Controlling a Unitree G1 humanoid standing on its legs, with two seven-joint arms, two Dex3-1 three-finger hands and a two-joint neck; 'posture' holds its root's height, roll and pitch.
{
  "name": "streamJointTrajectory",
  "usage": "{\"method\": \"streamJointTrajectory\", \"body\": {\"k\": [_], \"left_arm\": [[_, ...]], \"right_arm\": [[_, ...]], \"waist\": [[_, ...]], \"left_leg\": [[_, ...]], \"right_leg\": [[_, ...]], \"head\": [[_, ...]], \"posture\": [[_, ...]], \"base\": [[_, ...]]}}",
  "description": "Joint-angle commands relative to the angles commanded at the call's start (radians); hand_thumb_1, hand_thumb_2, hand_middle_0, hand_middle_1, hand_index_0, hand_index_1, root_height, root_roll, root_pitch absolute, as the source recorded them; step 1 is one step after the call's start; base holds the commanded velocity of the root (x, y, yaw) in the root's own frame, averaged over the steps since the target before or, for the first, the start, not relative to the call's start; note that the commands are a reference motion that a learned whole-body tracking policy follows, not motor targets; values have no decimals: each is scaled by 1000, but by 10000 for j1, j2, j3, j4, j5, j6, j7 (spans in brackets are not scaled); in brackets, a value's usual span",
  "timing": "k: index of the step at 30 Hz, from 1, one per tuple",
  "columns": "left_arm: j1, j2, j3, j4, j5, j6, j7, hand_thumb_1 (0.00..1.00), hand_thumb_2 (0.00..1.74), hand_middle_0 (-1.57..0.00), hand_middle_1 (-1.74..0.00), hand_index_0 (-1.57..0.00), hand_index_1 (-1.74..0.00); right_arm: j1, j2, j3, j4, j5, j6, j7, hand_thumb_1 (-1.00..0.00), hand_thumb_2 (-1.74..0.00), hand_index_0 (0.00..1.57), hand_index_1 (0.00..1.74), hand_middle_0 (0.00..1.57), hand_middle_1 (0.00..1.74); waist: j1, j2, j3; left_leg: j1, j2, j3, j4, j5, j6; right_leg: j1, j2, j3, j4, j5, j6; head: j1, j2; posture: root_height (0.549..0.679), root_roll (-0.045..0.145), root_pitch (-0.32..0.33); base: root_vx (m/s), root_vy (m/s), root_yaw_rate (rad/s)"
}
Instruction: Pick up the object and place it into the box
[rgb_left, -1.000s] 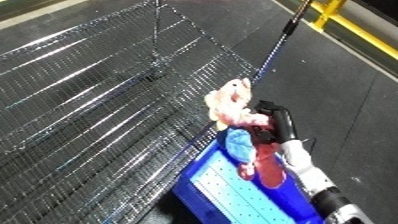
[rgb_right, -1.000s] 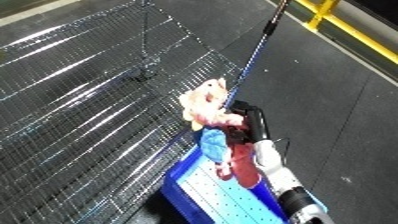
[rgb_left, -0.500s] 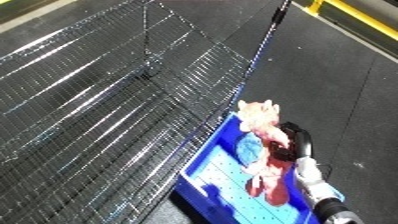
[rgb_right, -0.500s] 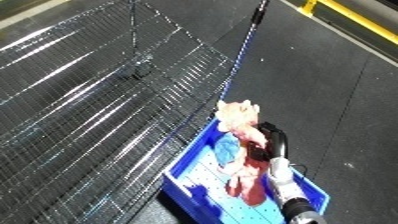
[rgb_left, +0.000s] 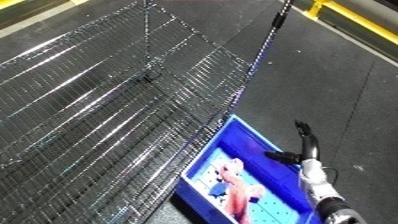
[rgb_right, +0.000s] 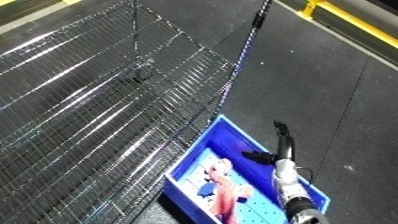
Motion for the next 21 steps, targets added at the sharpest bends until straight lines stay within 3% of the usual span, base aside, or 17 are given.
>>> {"method": "streamJointTrajectory", "body": {"k": [7, 15, 21], "left_arm": [[85, -157, 165, 22, 13, 49, 13, 1000, 1740, -1570, -1740, -1570, -1740], [187, -345, 462, 21, 19, 188, 10, 1000, 1740, -1570, -1740, -1570, -1740], [377, -488, 613, -90, -11, 345, -16, 1000, 1740, -1570, -1740, -1570, -1740]], "right_arm": [[-94, 114, 623, -1473, -640, -121, 199, 0, 0, 0, 0, 0, 0], [-149, 847, 1493, -4621, -855, -388, 805, 0, 0, 0, 0, 0, 0], [-232, 1186, 1838, -5922, -964, -284, 1034, 0, 0, 0, 0, 0, 0]], "waist": [[106, -25, 38], [316, -147, 59], [604, -294, 111]], "left_leg": [[25, -33, -11, -50, 40, 8], [50, -65, -71, -111, 79, 32], [-8, -57, -140, 6, 54, 40]], "right_leg": [[25, 24, -15, 28, -43, 5], [57, 53, -72, 117, -116, 29], [69, 81, -144, 218, -135, 28]], "head": [[-996, -278], [-2575, -268], [-3601, -315]], "posture": [[648, 72, -171], [647, 65, -172], [645, 58, -177]], "base": [[9, 4, 5], [5, 3, 54], [-9, 5, 65]]}}
